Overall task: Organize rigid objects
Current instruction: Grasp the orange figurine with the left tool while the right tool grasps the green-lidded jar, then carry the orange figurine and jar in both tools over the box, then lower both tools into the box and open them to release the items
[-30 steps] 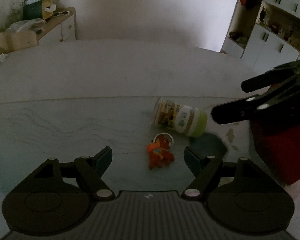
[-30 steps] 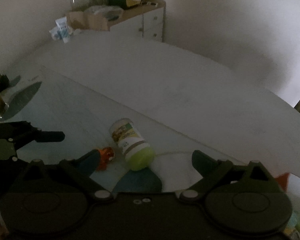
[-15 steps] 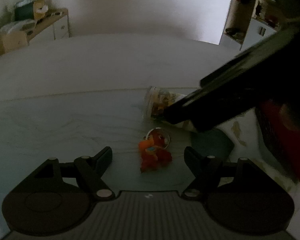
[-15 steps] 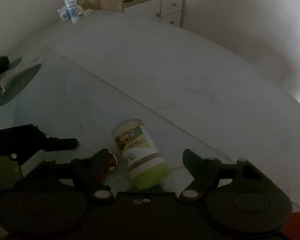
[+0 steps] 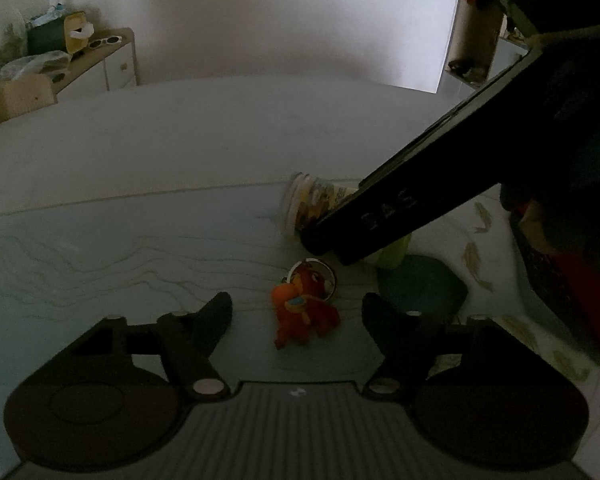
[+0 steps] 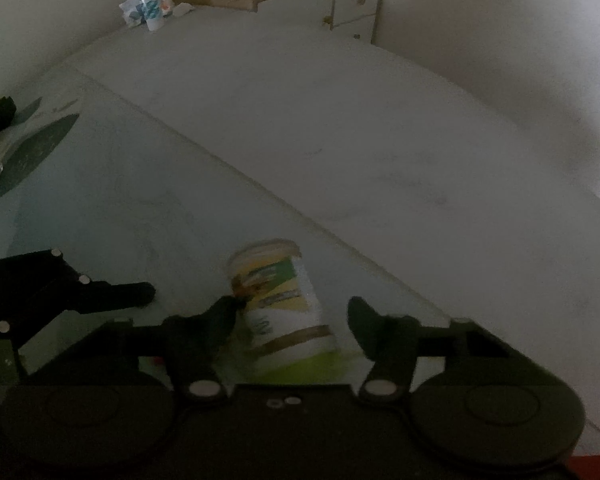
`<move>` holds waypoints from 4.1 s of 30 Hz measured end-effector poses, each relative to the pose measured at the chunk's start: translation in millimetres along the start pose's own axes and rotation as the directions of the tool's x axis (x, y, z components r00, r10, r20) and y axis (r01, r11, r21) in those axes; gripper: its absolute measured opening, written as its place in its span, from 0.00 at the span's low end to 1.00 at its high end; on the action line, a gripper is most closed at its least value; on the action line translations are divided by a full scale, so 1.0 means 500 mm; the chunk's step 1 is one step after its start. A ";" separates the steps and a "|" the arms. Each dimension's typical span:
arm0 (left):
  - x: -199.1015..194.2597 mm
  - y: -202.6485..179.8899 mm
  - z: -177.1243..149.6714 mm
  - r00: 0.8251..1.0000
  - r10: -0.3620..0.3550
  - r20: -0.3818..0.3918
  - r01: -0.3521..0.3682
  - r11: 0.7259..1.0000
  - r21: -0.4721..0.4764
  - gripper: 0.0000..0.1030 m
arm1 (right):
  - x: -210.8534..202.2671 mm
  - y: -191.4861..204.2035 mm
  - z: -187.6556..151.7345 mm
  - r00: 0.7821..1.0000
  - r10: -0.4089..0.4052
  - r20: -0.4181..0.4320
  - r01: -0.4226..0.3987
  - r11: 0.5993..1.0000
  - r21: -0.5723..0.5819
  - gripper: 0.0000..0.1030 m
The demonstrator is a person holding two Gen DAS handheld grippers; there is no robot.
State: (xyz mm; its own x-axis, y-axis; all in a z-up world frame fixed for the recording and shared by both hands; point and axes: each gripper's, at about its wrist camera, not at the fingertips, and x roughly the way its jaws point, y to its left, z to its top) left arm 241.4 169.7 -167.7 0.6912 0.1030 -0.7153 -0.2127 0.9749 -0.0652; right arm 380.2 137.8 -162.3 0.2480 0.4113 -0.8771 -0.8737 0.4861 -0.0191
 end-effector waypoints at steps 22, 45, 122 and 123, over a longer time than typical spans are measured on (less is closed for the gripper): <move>-0.003 0.003 0.021 0.998 -0.002 -0.057 0.003 1.000 0.009 0.32 | -0.065 -0.011 -0.061 0.999 -0.041 0.028 0.032 0.969 0.245 0.41; -0.105 -0.034 0.045 0.998 -0.054 -0.036 0.055 0.998 0.040 0.32 | -0.289 -0.040 -0.200 0.994 -0.062 0.092 0.022 0.924 0.381 0.41; 0.112 -0.652 0.162 0.968 0.055 -0.245 0.005 0.971 0.237 0.32 | -0.411 -0.448 -0.554 0.998 -0.062 -0.033 0.070 0.942 0.328 0.42; 0.114 -0.655 0.161 0.965 0.063 -0.253 0.001 0.970 0.245 0.32 | -0.412 -0.447 -0.555 0.998 -0.063 -0.030 0.069 0.941 0.330 0.42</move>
State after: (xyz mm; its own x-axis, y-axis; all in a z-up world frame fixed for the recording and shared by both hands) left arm 406.2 -127.7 -131.1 0.4791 0.1106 -0.8708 -0.0362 0.9937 0.1063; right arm 408.5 -269.6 -110.4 0.2899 0.3564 -0.8882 -0.6673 0.7406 0.0794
